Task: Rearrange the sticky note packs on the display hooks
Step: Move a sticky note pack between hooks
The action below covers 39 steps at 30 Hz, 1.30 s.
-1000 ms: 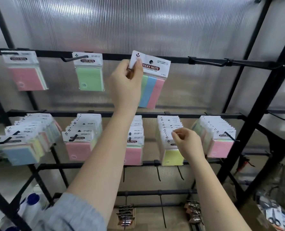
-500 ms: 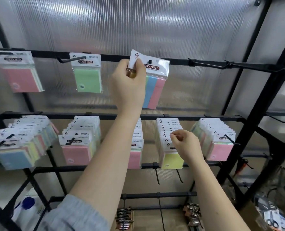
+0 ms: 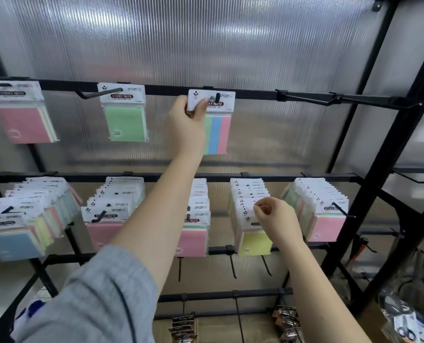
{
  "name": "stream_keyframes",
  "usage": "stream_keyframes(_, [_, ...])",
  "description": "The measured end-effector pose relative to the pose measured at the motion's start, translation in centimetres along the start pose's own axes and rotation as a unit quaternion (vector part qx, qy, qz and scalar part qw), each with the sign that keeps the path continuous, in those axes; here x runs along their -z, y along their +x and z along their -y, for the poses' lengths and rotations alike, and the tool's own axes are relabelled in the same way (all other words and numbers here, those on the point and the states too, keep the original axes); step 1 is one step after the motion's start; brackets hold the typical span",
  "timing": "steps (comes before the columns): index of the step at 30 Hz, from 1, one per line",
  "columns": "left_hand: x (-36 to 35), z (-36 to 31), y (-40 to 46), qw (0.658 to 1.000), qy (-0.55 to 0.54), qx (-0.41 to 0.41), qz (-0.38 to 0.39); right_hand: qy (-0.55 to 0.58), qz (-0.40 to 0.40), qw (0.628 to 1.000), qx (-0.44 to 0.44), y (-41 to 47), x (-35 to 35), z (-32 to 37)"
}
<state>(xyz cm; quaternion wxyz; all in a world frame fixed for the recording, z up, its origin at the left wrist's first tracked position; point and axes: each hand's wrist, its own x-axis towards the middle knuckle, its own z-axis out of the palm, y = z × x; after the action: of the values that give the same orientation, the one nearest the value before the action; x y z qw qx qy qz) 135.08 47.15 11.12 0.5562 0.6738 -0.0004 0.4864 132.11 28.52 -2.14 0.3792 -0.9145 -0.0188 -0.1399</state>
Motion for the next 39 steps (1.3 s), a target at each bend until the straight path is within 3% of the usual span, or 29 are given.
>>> stream_keyframes(6, [-2.7, 1.8, 3.5, 0.996, 0.005, 0.089, 0.014, -0.012, -0.006, 1.0, 0.002, 0.7, 0.1, -0.3])
stream_keyframes(18, [-4.1, 3.0, 5.9, 0.986, 0.091, 0.133, 0.037, -0.027, -0.021, 0.999, 0.01, 1.5, 0.5, -0.9])
stream_keyframes(28, [-3.3, 2.0, 4.5, 0.97, 0.073, 0.218, 0.078, -0.007, -0.045, 0.999, -0.005, 0.3, 0.6, -2.0])
stream_keyframes(32, [-2.5, 2.2, 2.9, 0.96, 0.083, 0.249, 0.101, 0.029, -0.067, 0.997, -0.03, -0.8, 0.6, -2.5])
stream_keyframes(39, [0.0, 2.4, -0.4, 0.946, 0.122, 0.272, 0.125, 0.171, -0.034, 0.978, -0.118, -2.4, -0.6, -4.3])
